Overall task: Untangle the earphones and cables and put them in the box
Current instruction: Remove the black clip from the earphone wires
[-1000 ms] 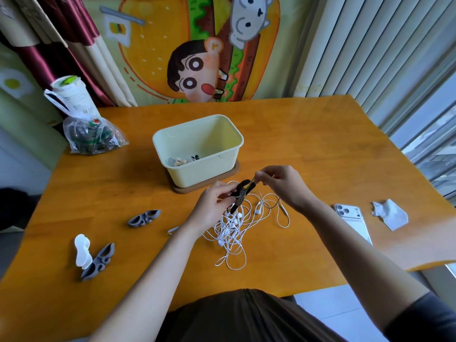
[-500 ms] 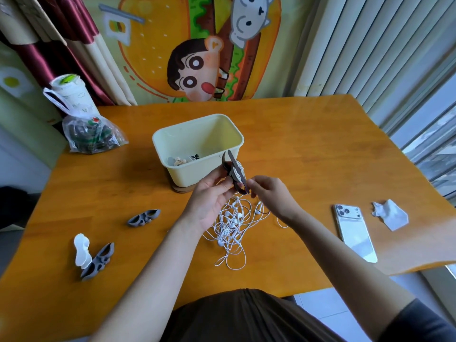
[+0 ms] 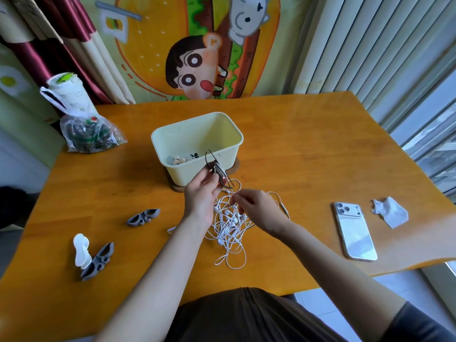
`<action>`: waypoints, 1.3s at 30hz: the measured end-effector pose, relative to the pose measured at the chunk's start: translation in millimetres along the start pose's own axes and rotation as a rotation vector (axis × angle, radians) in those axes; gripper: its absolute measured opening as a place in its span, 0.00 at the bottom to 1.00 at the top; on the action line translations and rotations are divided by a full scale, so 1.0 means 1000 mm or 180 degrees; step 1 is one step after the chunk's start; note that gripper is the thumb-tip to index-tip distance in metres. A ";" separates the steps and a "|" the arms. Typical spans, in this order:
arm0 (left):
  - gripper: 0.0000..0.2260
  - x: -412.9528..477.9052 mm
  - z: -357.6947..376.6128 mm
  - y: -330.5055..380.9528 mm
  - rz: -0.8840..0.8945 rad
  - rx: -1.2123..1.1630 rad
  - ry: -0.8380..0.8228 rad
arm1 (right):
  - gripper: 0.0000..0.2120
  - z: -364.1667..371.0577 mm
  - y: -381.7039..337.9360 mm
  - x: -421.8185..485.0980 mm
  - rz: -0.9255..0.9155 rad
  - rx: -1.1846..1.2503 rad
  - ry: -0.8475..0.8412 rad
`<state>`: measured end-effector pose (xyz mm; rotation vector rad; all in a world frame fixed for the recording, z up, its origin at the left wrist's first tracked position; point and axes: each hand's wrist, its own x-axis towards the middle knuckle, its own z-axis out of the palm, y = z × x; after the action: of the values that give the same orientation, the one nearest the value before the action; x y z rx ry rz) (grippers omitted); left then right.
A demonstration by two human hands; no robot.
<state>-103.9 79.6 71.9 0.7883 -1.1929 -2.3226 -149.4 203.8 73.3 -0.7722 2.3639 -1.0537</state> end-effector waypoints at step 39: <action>0.13 -0.015 -0.010 0.003 -0.0499 0.1046 -0.1811 | 0.18 -0.036 0.014 0.004 0.0333 0.0327 0.0484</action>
<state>-85.6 81.1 74.3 0.3223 -1.8441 -2.6098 -177.8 227.6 84.4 -0.5428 2.4237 -1.2168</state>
